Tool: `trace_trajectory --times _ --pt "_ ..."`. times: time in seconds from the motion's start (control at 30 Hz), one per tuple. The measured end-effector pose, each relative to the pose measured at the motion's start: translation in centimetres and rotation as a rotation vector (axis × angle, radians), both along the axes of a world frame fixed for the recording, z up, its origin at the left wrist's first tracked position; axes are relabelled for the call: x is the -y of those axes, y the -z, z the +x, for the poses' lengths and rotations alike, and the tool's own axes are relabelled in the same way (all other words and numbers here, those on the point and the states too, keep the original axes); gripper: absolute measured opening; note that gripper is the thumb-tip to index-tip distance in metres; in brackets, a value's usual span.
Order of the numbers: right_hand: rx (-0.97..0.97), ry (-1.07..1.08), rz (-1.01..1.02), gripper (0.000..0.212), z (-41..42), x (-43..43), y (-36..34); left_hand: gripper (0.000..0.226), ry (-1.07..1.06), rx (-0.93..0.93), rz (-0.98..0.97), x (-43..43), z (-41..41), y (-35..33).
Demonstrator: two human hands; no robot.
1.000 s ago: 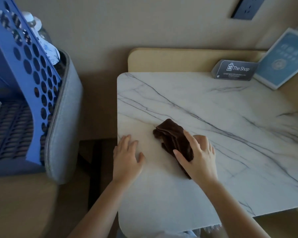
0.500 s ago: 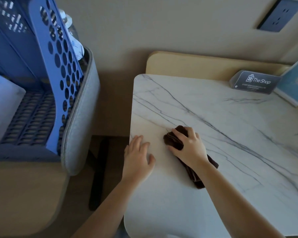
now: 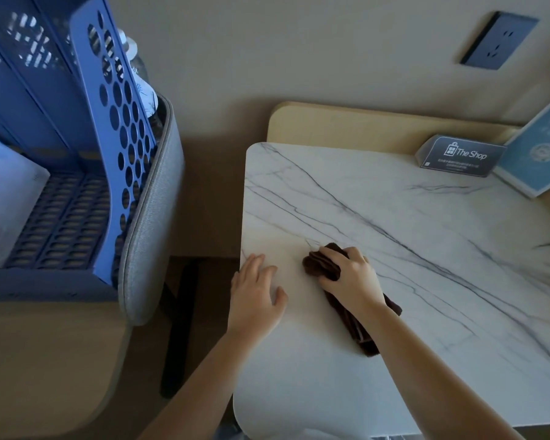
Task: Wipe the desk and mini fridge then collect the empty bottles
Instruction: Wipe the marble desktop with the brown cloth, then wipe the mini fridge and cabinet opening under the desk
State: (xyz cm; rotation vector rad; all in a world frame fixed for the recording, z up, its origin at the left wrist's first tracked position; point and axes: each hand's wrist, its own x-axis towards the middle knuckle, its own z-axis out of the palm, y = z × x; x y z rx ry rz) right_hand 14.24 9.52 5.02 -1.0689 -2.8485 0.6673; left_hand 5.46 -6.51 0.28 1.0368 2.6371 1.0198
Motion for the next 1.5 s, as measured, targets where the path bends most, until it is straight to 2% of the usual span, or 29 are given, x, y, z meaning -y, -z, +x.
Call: trace_trajectory --times 0.27,0.47,0.7,0.93,1.23,1.33,1.5 --pt "-0.201 0.198 -0.237 0.052 4.0 2.9 -0.9 0.04 0.084 0.07 0.032 2.9 2.0 -0.5" --pt "-0.487 0.432 -0.369 0.038 8.2 6.2 -1.8 0.039 0.199 0.088 0.093 4.4 4.3 -1.9" --pt "-0.815 0.605 -0.535 0.026 14.0 9.6 -4.3 0.039 0.402 0.096 0.142 4.0 9.0 -4.5" --pt "-1.014 0.737 -0.503 0.021 22.3 12.6 -6.0 0.039 0.585 0.075 0.182 3.4 15.7 -5.5" --pt "-1.032 0.851 -0.272 0.038 39.7 18.0 -5.8 0.043 0.777 0.048 0.2 4.6 31.7 -5.9" --pt "-1.022 0.932 -0.228 0.042 46.5 20.6 -5.2 0.043 0.849 0.107 0.163 6.3 38.3 -5.8" --pt "-1.016 1.053 -0.19 0.042 55.5 24.4 -4.1 0.047 0.928 0.06 0.142 8.6 46.2 -4.9"
